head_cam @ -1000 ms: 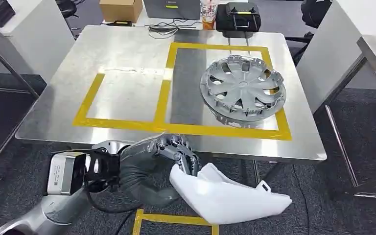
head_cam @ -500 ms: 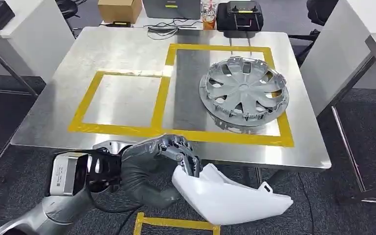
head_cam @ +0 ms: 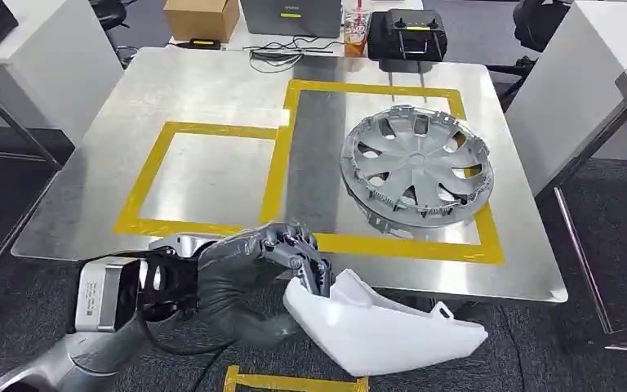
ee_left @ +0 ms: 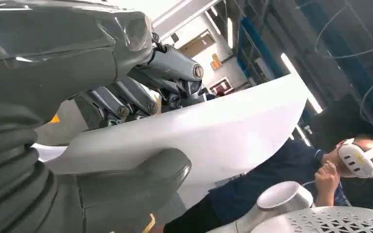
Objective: Take the parts from the cabinet and place them on the table.
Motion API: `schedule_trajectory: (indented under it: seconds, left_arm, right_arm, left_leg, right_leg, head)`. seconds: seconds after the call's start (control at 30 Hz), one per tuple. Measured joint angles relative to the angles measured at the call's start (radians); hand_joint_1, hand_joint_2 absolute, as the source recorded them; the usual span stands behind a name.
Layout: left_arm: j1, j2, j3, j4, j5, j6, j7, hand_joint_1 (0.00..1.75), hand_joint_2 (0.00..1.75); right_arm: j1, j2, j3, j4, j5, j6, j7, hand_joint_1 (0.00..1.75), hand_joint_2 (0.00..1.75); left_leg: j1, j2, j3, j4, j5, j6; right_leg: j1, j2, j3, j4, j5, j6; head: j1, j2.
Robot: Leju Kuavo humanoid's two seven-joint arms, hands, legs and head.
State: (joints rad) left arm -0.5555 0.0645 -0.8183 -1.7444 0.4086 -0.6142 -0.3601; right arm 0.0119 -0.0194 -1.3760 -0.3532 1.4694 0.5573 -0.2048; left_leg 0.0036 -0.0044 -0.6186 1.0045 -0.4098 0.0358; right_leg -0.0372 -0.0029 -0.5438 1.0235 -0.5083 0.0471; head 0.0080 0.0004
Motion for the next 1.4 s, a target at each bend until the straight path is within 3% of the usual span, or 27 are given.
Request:
schedule_trajectory:
  seconds: [0.03,0.13,0.17,0.2,0.3,0.33,0.37,0.43,0.53,0.63,0.67,0.7,0.73,0.8,0.83,0.87,0.93,1.0,1.03,1.07,1.13,1.2,1.23,1.27,1.33,1.37,1.4]
  left_arm:
    - [-0.005,-0.002,-0.001,-0.001,0.0,0.001,0.0,1.73,1.75]
    - [0.002,-0.003,-0.005,-0.002,-0.014,0.012,0.011,1.73,1.75]
    - [0.005,-0.003,-0.006,-0.004,-0.027,0.019,0.011,1.73,1.75]
    - [0.006,-0.003,-0.006,-0.008,-0.055,0.029,0.012,1.73,1.75]
    - [0.0,0.0,-0.007,-0.022,-0.145,0.062,0.014,1.73,1.75]
    - [-0.005,0.002,-0.008,-0.026,-0.185,0.074,0.014,1.73,1.75]
    - [-0.008,0.004,-0.008,-0.029,-0.211,0.085,0.018,1.73,1.75]
    - [-0.019,0.01,-0.013,-0.039,-0.29,0.119,0.017,1.73,1.75]
    - [-0.044,0.032,-0.013,-0.042,-0.418,0.17,-0.006,1.73,1.75]
    - [-0.081,0.066,0.0,-0.012,-0.556,0.212,-0.035,1.73,1.75]
    - [-0.094,0.077,0.006,0.015,-0.647,0.238,-0.032,1.73,1.75]
    - [-0.103,0.086,0.009,0.035,-0.715,0.257,-0.026,1.73,1.75]
    - [-0.116,0.093,0.012,0.057,-0.754,0.266,-0.026,1.73,1.75]
    - [-0.153,0.1,0.019,0.101,-0.808,0.288,-0.023,1.73,1.75]
    - [-0.17,0.102,0.021,0.117,-0.836,0.297,-0.018,1.73,1.75]
    - [-0.19,0.105,0.021,0.14,-0.874,0.309,-0.013,1.73,1.75]
    - [-0.209,0.106,0.019,0.194,-0.924,0.325,-0.007,1.73,1.75]
    - [-0.229,0.105,0.018,0.269,-0.96,0.34,0.0,1.73,1.75]
    - [-0.235,0.103,0.018,0.299,-0.977,0.346,0.006,1.73,1.75]
    - [-0.245,0.098,0.016,0.334,-0.987,0.356,0.007,1.73,1.75]
    - [-0.248,0.085,0.009,0.411,-1.02,0.37,0.013,1.73,1.75]
    - [-0.241,0.08,0.0,0.467,-1.047,0.378,0.018,1.73,1.75]
    - [-0.239,0.077,-0.005,0.501,-1.061,0.378,0.021,1.73,1.75]
    - [-0.239,0.074,-0.006,0.529,-1.072,0.379,0.026,1.73,1.75]
    - [-0.239,0.069,-0.007,0.589,-1.096,0.389,0.029,1.73,1.75]
    - [-0.238,0.067,-0.008,0.615,-1.106,0.397,0.028,1.73,1.75]
    - [-0.234,0.068,-0.009,0.644,-1.116,0.399,0.028,1.73,1.75]
  right_arm:
    - [-0.001,0.0,0.0,0.0,0.0,0.0,-0.001,0.0,0.0]
    - [0.0,-0.002,0.0,0.0,0.003,0.0,-0.003,0.0,0.0]
    - [0.0,-0.003,0.0,0.0,0.007,0.0,-0.005,0.0,0.0]
    - [0.001,-0.003,0.0,0.0,0.011,-0.002,-0.008,0.0,0.0]
    - [-0.001,-0.005,0.0,0.001,0.017,-0.019,-0.019,0.0,0.0]
    - [-0.003,-0.005,0.0,0.003,0.019,-0.023,-0.02,0.0,0.0]
    - [-0.005,-0.008,0.0,0.003,0.019,-0.027,-0.02,0.0,0.0]
    - [-0.008,-0.008,0.0,0.006,0.025,-0.042,-0.022,0.0,0.0]
    - [-0.012,-0.009,0.001,0.013,0.042,-0.057,-0.031,0.0,0.0]
    - [-0.018,-0.017,0.007,0.027,0.056,-0.076,-0.043,0.0,0.0]
    - [-0.02,-0.022,0.01,0.036,0.062,-0.08,-0.048,0.0,0.0]
    - [-0.021,-0.023,0.011,0.04,0.064,-0.084,-0.052,0.0,0.0]
    - [-0.022,-0.026,0.013,0.043,0.067,-0.086,-0.055,0.0,0.0]
    - [-0.027,-0.03,0.021,0.054,0.071,-0.089,-0.055,0.0,0.0]
    - [-0.029,-0.031,0.024,0.056,0.072,-0.091,-0.056,0.0,0.0]
    - [-0.032,-0.03,0.026,0.062,0.072,-0.092,-0.056,0.0,0.0]
    - [-0.033,-0.034,0.027,0.067,0.074,-0.093,-0.056,0.0,0.0]
    - [-0.036,-0.036,0.029,0.074,0.075,-0.095,-0.056,0.0,0.0]
    - [-0.037,-0.037,0.03,0.076,0.075,-0.097,-0.057,0.0,0.0]
    - [-0.038,-0.04,0.03,0.079,0.074,-0.097,-0.058,0.0,0.0]
    - [-0.038,-0.045,0.03,0.083,0.073,-0.098,-0.058,0.0,0.0]
    - [-0.038,-0.047,0.029,0.087,0.073,-0.098,-0.057,0.0,0.0]
    - [-0.037,-0.047,0.03,0.089,0.074,-0.098,-0.056,0.0,0.0]
    - [-0.037,-0.047,0.03,0.091,0.073,-0.097,-0.056,0.0,0.0]
    - [-0.038,-0.053,0.029,0.095,0.072,-0.093,-0.056,0.0,0.0]
    - [-0.038,-0.054,0.029,0.096,0.072,-0.092,-0.055,0.0,0.0]
    - [-0.037,-0.054,0.029,0.097,0.072,-0.091,-0.054,0.0,0.0]
  left_leg:
    - [-0.001,0.002,0.009,-0.006,-0.001,0.01]
    - [-0.011,0.0,0.013,-0.005,-0.01,0.023]
    - [-0.013,-0.002,0.015,-0.005,-0.012,0.024]
    - [-0.015,-0.005,0.02,-0.004,-0.016,0.024]
    - [-0.015,-0.009,0.036,0.004,-0.034,0.014]
    - [-0.022,-0.01,0.032,0.016,-0.044,0.007]
    - [-0.025,-0.012,0.03,0.021,-0.05,0.003]
    - [-0.022,-0.011,0.031,0.019,-0.052,-0.002]
    - [-0.016,-0.008,0.02,0.052,-0.079,-0.02]
    - [-0.002,-0.005,-0.091,0.266,-0.173,-0.04]
    - [0.0,-0.002,-0.128,0.331,-0.19,-0.042]
    - [0.0,-0.001,-0.14,0.34,-0.179,-0.042]
    - [0.0,-0.001,-0.124,0.295,-0.142,-0.039]
    - [-0.002,-0.001,-0.038,0.111,-0.046,-0.027]
    - [-0.004,-0.001,-0.002,0.04,-0.021,-0.019]
    - [-0.011,0.002,0.005,0.024,-0.037,-0.018]
    - [-0.016,0.001,0.004,0.022,-0.034,-0.012]
    - [-0.016,0.001,0.018,0.004,-0.025,0.004]
    - [-0.011,0.003,0.03,-0.009,-0.017,0.01]
    - [-0.01,0.004,0.032,-0.015,-0.013,0.017]
    - [-0.014,0.003,0.032,-0.015,-0.015,0.022]
    - [-0.017,0.003,0.032,-0.014,-0.016,0.023]
    - [-0.017,0.002,0.032,-0.014,-0.017,0.022]
    - [-0.017,0.001,0.033,-0.013,-0.018,0.021]
    - [-0.017,-0.001,0.035,-0.006,-0.025,0.013]
    - [-0.027,-0.002,0.03,0.002,-0.032,0.006]
    - [-0.027,-0.001,0.03,0.002,-0.034,0.004]
  right_leg:
    - [0.001,0.001,-0.025,0.046,-0.017,-0.005]
    - [0.005,0.002,-0.168,0.277,-0.089,-0.016]
    - [0.005,0.001,-0.198,0.313,-0.09,-0.012]
    - [0.005,0.002,-0.203,0.294,-0.067,-0.003]
    - [0.004,0.001,-0.1,0.042,0.06,0.024]
    - [0.006,0.0,-0.085,0.006,0.073,0.012]
    - [0.008,0.002,-0.082,0.004,0.074,-0.007]
    - [0.014,0.003,-0.082,0.005,0.072,-0.019]
    - [0.002,0.003,-0.071,0.001,0.07,-0.036]
    - [0.003,0.004,-0.069,0.001,0.067,-0.04]
    - [0.003,0.003,-0.069,0.001,0.066,-0.04]
    - [0.003,0.004,-0.068,0.001,0.066,-0.04]
    - [0.003,0.004,-0.067,0.001,0.066,-0.04]
    - [0.005,0.007,-0.064,0.001,0.066,-0.04]
    - [0.005,0.007,-0.064,0.0,0.066,-0.04]
    - [0.012,0.007,-0.066,-0.001,0.066,-0.035]
    - [0.009,0.006,-0.066,-0.002,0.066,-0.025]
    - [0.013,0.006,-0.06,-0.012,0.068,-0.009]
    - [0.009,0.005,-0.072,0.006,0.061,-0.011]
    - [0.012,0.005,-0.094,0.051,0.036,-0.017]
    - [0.013,0.005,-0.178,0.222,-0.03,-0.027]
    - [0.013,0.005,-0.23,0.312,-0.049,-0.022]
    - [0.012,0.005,-0.219,0.279,-0.029,-0.012]
    - [0.012,0.004,-0.185,0.205,0.005,-0.002]
    - [0.01,0.002,-0.09,0.01,0.077,0.011]
    - [0.015,0.004,-0.07,-0.01,0.079,-0.003]
    - [0.014,0.005,-0.074,-0.014,0.082,-0.013]
  head:
    - [0.0,0.0]
    - [-0.001,0.0]
    - [0.0,0.0]
    - [-0.001,0.0]
    - [0.0,0.0]
    - [0.002,0.0]
    - [-0.001,0.0]
    - [-0.001,0.0]
    - [-0.003,0.0]
    - [-0.008,0.0]
    - [-0.008,0.0]
    - [-0.008,0.0]
    - [-0.009,0.0]
    - [-0.009,0.0]
    - [-0.009,0.0]
    - [-0.006,0.0]
    - [-0.008,0.0]
    - [-0.007,0.0]
    - [-0.006,0.0]
    - [-0.006,0.0]
    - [-0.004,0.0]
    - [-0.004,0.0]
    - [-0.004,0.0]
    - [-0.003,0.0]
    - [-0.003,0.0]
    - [-0.003,0.0]
    - [-0.007,0.0]
